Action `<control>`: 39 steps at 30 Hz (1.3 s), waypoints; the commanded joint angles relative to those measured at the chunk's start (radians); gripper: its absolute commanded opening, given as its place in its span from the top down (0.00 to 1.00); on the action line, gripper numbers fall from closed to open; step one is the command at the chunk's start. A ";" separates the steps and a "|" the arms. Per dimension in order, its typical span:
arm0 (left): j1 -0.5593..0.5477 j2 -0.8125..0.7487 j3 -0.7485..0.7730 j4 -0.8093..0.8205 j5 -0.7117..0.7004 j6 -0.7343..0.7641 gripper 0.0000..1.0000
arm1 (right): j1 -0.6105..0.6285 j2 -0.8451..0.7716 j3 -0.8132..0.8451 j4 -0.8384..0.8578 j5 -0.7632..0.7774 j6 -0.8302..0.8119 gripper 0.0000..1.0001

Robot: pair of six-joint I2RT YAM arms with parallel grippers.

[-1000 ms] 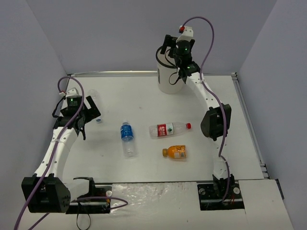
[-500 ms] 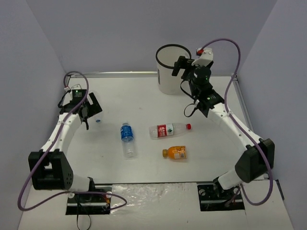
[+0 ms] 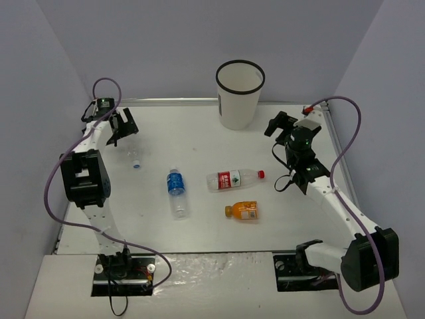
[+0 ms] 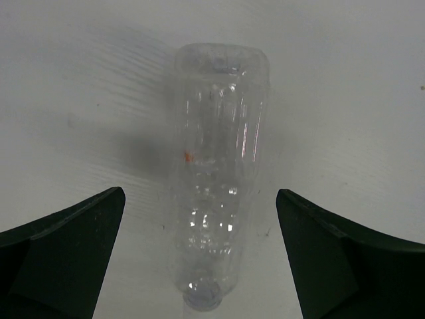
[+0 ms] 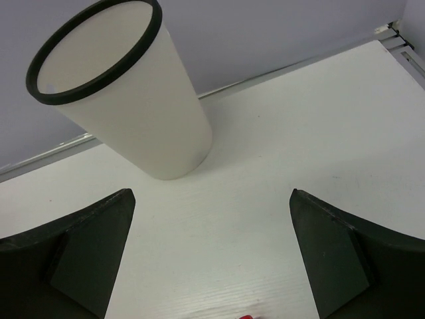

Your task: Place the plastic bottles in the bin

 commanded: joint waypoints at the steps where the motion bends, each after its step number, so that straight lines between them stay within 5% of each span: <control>1: 0.001 0.078 0.146 -0.025 0.024 0.029 0.03 | 0.003 -0.108 0.000 0.025 -0.017 0.004 0.00; 5: -0.001 0.150 0.190 -0.019 0.073 0.019 0.05 | 0.001 -0.167 -0.036 0.009 -0.017 -0.002 0.00; 12: -0.013 0.202 0.161 0.003 0.128 -0.018 0.62 | -0.002 -0.212 -0.040 -0.062 -0.032 -0.010 0.00; 16: -0.016 0.164 0.129 -0.002 0.142 -0.019 0.72 | -0.002 -0.245 -0.050 -0.086 -0.020 0.005 0.00; 23: -0.040 -0.113 -0.021 0.113 0.252 -0.034 0.81 | -0.001 -0.278 -0.056 -0.090 -0.116 0.010 0.00; 30: -0.262 -0.441 -0.171 0.270 0.321 0.053 0.83 | 0.019 -0.128 0.011 -0.035 -0.586 -0.015 0.00; 39: -0.438 -0.522 -0.169 0.574 0.503 -0.080 0.88 | 0.091 -0.075 0.001 0.129 -0.776 -0.034 0.00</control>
